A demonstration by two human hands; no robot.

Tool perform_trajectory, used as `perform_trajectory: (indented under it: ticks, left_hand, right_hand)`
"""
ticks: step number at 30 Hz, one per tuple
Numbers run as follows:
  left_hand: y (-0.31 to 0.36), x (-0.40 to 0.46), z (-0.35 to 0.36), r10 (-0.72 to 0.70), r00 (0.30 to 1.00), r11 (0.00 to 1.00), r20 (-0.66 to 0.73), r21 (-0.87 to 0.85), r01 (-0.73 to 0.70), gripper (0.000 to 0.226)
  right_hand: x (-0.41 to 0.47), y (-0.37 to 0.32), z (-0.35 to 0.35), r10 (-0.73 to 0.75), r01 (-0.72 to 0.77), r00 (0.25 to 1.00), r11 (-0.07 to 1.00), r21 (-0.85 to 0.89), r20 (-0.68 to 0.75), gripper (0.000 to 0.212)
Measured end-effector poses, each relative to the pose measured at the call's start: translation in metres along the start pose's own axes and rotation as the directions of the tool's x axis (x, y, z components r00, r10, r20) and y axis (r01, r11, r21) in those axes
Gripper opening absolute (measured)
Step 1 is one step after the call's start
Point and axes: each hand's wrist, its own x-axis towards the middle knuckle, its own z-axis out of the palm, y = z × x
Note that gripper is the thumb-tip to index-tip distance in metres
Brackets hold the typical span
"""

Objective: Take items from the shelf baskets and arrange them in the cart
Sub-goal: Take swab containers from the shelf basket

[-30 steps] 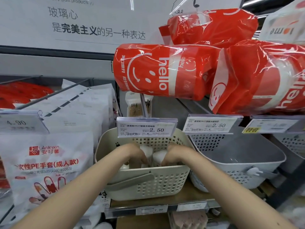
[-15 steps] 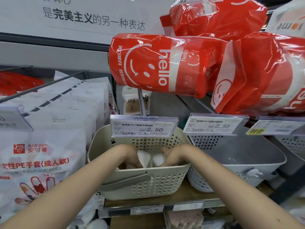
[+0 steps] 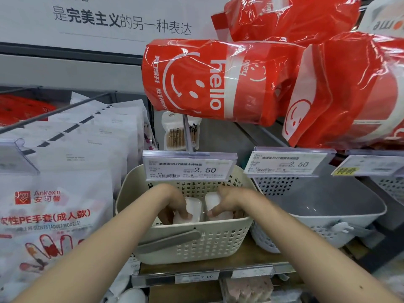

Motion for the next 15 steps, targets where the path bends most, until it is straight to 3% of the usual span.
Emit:
perform_trajectory:
  ticks: [3,15]
  left_hand:
    - [-0.001,0.006,-0.003,-0.017,1.0,1.0,-0.001,-0.002,0.017,0.063]
    - [0.007,0.005,0.008,0.01,1.0,0.982,-0.022,-0.191,-0.014,0.043]
  right_hand:
    - [0.002,0.0,0.002,-0.016,0.015,1.0,1.0,-0.004,-0.003,0.086]
    - [0.0,0.0,-0.002,-0.014,0.015,1.0,0.999,-0.037,0.024,0.075]
